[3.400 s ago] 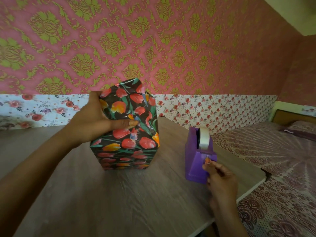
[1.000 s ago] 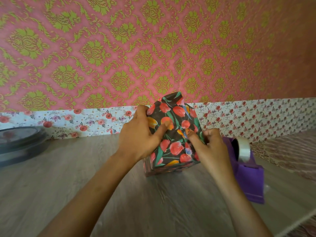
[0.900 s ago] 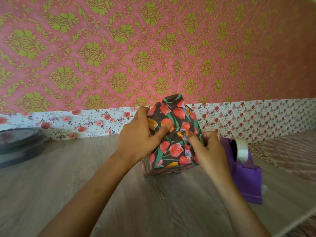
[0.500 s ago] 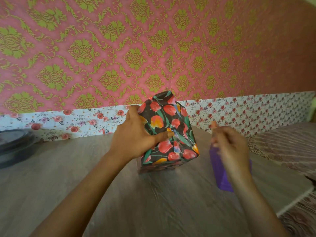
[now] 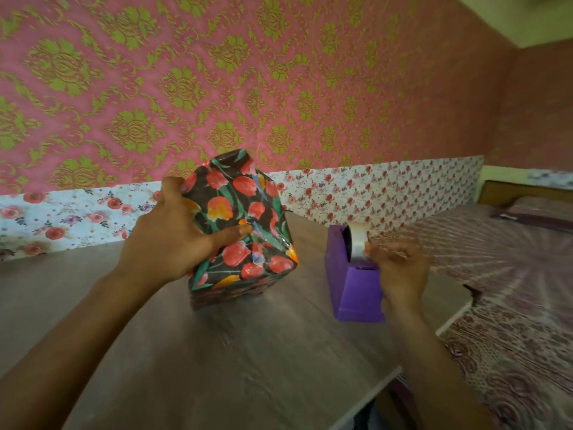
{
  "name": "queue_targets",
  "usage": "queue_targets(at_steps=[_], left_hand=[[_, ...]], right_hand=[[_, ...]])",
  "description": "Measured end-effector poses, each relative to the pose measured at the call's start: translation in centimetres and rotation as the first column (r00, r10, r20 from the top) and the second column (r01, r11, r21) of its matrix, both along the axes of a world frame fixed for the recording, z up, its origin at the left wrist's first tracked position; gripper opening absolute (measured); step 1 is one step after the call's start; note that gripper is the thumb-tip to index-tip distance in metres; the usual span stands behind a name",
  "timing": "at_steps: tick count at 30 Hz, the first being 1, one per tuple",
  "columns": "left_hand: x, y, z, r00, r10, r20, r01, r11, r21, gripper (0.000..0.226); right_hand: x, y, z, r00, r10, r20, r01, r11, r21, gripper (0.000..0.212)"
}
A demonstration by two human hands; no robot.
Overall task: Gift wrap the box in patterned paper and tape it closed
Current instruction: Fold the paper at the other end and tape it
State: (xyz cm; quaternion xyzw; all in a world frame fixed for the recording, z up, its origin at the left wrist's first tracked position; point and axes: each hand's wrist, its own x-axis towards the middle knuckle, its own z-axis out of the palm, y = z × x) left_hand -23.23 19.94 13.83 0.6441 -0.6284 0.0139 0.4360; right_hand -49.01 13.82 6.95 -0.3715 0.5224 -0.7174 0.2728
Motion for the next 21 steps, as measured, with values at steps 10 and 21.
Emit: queue_targets(at_steps=[10,21], left_hand=[[0.4,-0.6,-0.3,1.0,0.009,-0.003,-0.009,1.0,0.004,0.105],[-0.4,-0.3,-0.4,0.999,0.007,-0.034,-0.009,0.997,-0.082,0.104]], right_hand=[[3.3,2.7,-3.6,0.94,-0.034,0.34,0.11,0.972,-0.207,0.039],[1.4,4.1,-3.6,0.924,0.17,0.343,-0.221,0.968,0.116,0.016]])
